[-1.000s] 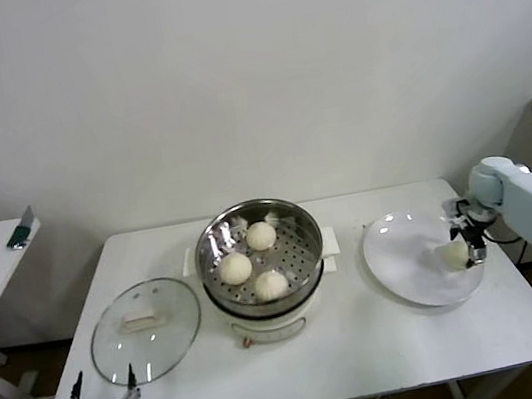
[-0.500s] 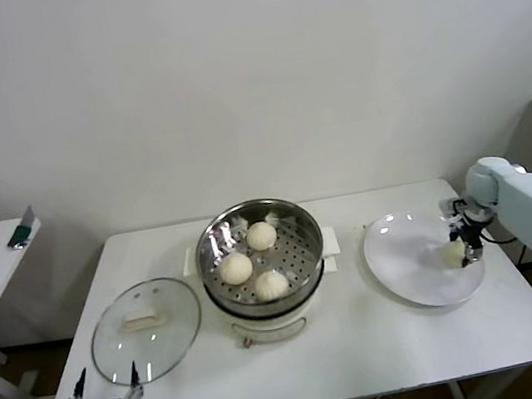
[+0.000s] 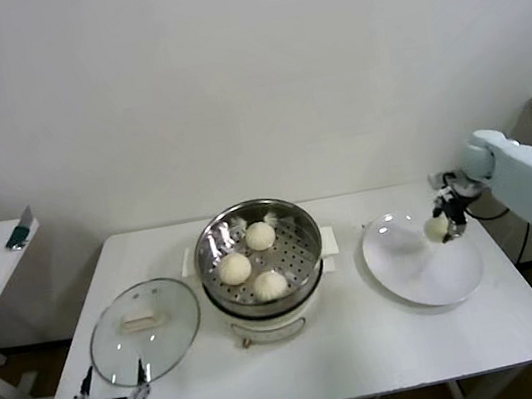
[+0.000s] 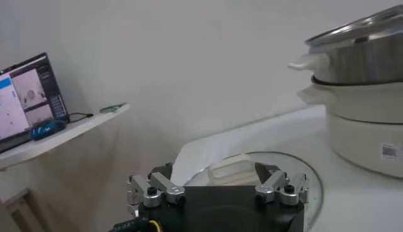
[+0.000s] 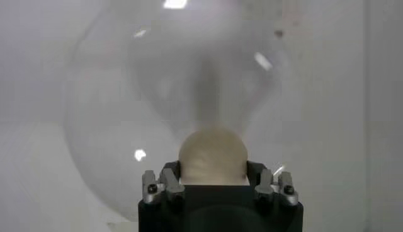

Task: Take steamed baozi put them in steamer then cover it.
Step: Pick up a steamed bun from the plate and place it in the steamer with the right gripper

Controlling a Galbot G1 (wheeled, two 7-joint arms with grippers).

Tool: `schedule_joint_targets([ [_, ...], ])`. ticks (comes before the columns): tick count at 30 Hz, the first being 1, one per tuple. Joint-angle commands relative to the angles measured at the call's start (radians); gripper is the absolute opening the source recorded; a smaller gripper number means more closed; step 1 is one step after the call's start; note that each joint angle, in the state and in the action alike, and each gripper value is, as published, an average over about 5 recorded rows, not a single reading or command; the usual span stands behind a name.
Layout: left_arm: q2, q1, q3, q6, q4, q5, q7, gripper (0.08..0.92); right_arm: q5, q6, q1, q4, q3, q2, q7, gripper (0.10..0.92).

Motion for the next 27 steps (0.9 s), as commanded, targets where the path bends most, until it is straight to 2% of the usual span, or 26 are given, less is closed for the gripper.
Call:
schedule_joint_targets([
  [1,-0.005,0.012,0.017,0.007,-0.048,-0.001,0.021,0.823,0.442,-0.093,0.383,0.105,-0.38,0.065,0.009,0.677],
  [10,-0.001,0.037,0.042,0.008,-0.094,0.009,0.048,0.823,0.843,-0.196,0.609,0.282,-0.636,0.208,0.083,0.677],
  [12,0.004,0.047,0.046,0.006,-0.102,0.016,0.052,0.823,0.895,-0.212,0.625,0.322,-0.672,0.234,0.104,0.678],
  [20,0.022,0.064,0.059,-0.004,-0.118,0.025,0.059,0.823,0.953,-0.25,0.606,0.422,-0.75,0.328,0.166,0.679],
  [27,0.049,0.06,0.053,-0.005,-0.118,0.025,0.062,0.823,0.979,-0.254,0.558,0.386,-0.772,0.442,0.184,0.679],
])
